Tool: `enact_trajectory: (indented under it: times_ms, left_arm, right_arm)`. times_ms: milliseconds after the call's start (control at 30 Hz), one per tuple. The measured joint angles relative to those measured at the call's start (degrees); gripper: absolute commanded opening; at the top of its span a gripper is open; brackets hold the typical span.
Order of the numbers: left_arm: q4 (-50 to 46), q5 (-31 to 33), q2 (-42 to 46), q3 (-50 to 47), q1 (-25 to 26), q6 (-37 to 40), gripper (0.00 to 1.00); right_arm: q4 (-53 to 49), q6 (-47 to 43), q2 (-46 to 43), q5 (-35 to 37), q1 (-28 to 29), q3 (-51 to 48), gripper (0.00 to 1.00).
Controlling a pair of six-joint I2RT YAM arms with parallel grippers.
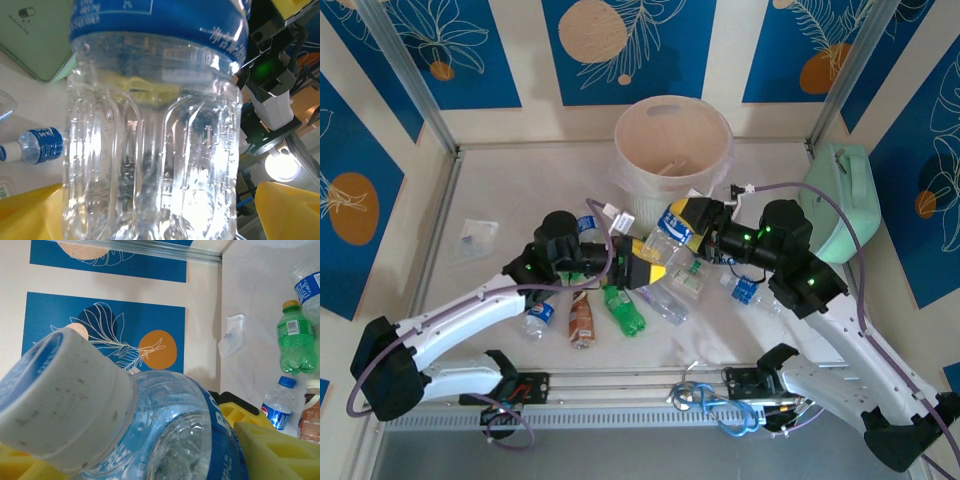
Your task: Put the plastic bottles in the bin
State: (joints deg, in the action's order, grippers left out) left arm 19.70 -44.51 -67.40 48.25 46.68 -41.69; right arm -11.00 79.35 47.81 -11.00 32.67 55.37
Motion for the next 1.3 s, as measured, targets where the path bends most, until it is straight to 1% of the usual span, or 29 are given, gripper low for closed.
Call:
enact_trajectory:
  times_ms: [267,700,933,1033,1100,1200,1233,1267,1300]
  left_arm:
    - [0.81,-0.92,-0.92,0.85,0.74,-0.2,0.84]
    - [-0.83,-0.83,-1.46,1.22,0.76,0.31,0.66]
    - [-3.74,1.25,-0.48,1.49,0.96,2.64,0.58]
    - [-5.66,2.58,0.57,1.64,1.25,3.54,0.55]
    - [-6.67,3.32,1.14,1.77,1.4,4.28,0.54]
    - [-8.28,5.25,1.77,2.01,1.6,5.92,0.53]
    - [-9.22,6.12,2.1,2.01,1.6,6.62,0.53]
    - [-10.03,6.84,2.34,2.01,1.6,7.37,0.53]
    - [-10.75,7.43,2.56,2.03,1.57,7.85,0.53]
  right_arm:
    - [0.79,0.61,0.04,0.02,0.0,-0.31,0.63]
    - [2.12,1.7,0.79,-1.05,0.35,-0.66,0.63]
    - [2.51,1.53,0.72,-1.07,0.39,-1.05,0.64]
    - [2.91,1.2,0.61,-1.11,0.7,-1.25,0.69]
    - [2.82,1.01,0.31,-1.18,0.76,-1.25,0.75]
    - [1.49,0.37,-0.42,-0.68,0.74,-1.22,0.88]
    - [0.13,-0.02,-0.87,0.0,0.52,-1.14,0.95]
    - [-1.6,-0.63,-1.29,0.81,0.2,-0.83,0.99]
    - [-3.39,-1.16,-1.6,1.62,-0.02,-0.35,0.99]
